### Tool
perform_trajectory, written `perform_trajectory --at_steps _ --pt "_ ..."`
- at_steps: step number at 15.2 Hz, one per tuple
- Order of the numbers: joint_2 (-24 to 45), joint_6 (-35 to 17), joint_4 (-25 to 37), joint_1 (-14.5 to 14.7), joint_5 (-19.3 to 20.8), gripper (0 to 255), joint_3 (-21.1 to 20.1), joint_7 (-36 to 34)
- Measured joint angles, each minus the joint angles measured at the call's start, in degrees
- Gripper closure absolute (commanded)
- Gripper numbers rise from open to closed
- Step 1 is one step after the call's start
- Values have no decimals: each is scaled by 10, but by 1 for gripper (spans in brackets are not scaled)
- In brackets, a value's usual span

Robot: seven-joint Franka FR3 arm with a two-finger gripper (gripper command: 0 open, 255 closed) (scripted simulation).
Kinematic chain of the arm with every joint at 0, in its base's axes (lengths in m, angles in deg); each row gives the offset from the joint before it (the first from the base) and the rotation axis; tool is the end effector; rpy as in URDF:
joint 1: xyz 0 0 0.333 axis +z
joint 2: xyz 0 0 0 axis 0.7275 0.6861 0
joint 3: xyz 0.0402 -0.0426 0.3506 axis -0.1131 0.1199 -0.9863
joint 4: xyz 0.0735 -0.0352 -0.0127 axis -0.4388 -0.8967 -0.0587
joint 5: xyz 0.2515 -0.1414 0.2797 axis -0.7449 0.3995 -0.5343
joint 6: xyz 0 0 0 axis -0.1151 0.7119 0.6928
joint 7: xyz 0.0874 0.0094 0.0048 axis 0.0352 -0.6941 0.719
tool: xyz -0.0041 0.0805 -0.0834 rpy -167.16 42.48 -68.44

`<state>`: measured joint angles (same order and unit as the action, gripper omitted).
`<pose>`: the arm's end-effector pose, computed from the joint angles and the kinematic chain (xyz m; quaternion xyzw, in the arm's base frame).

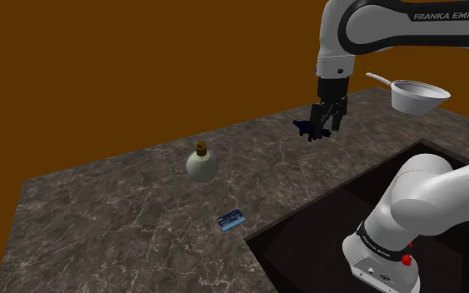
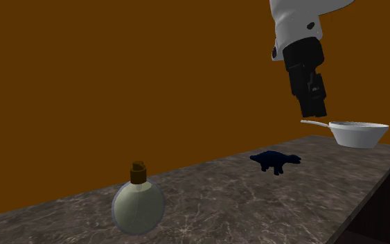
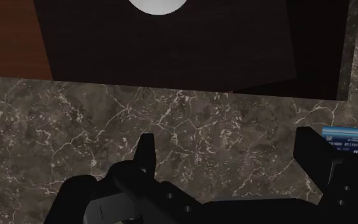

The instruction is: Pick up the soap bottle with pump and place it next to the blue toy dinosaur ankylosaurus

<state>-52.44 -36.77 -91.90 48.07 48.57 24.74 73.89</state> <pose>0.2754 -0.0113 0.5439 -0.9886 0.0702 0.1277 0.0384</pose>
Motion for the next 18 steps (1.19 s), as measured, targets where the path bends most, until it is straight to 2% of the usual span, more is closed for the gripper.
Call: perform_trajectory --at_steps 4,10,18 --pt "25 -35 0 7 -12 0 -17 -19" --pt "129 -130 39 23 -37 0 -61 -72" --pt "277 -233 122 36 -35 0 -109 -143"
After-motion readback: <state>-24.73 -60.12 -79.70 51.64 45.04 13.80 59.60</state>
